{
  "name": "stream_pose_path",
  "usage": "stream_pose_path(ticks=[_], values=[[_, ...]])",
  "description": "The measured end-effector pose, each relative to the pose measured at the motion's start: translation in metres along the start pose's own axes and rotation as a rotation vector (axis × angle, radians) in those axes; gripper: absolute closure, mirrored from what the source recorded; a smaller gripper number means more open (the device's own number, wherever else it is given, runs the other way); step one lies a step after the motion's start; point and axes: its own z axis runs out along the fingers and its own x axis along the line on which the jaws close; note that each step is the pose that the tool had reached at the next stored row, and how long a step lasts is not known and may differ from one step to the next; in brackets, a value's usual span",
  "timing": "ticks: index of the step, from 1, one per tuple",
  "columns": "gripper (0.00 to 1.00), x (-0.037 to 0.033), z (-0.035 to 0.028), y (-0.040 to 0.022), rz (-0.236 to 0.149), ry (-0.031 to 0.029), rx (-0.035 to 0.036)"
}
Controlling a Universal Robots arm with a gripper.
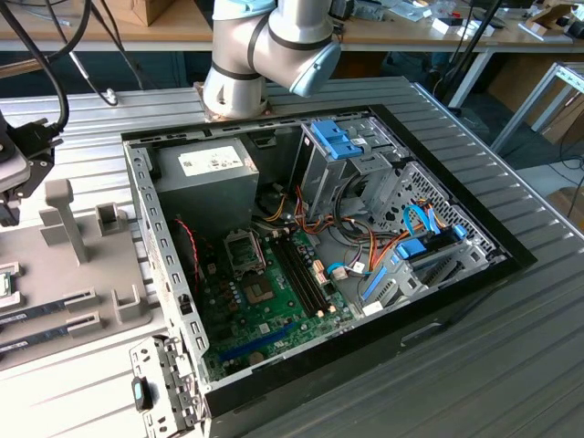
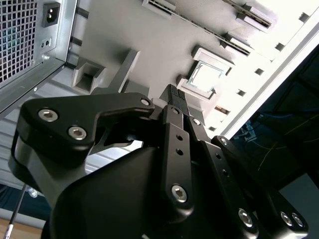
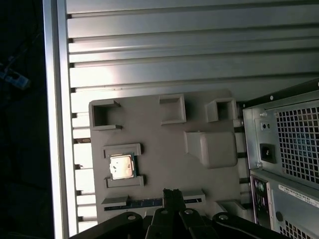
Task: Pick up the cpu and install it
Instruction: 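Reach for the cpu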
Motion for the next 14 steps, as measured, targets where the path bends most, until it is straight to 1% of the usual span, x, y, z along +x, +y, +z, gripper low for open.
stream_pose_path(ticks=[14], values=[[0.89, 0.0002, 0.0081, -0.0004, 0.0, -0.0001, 0.0]])
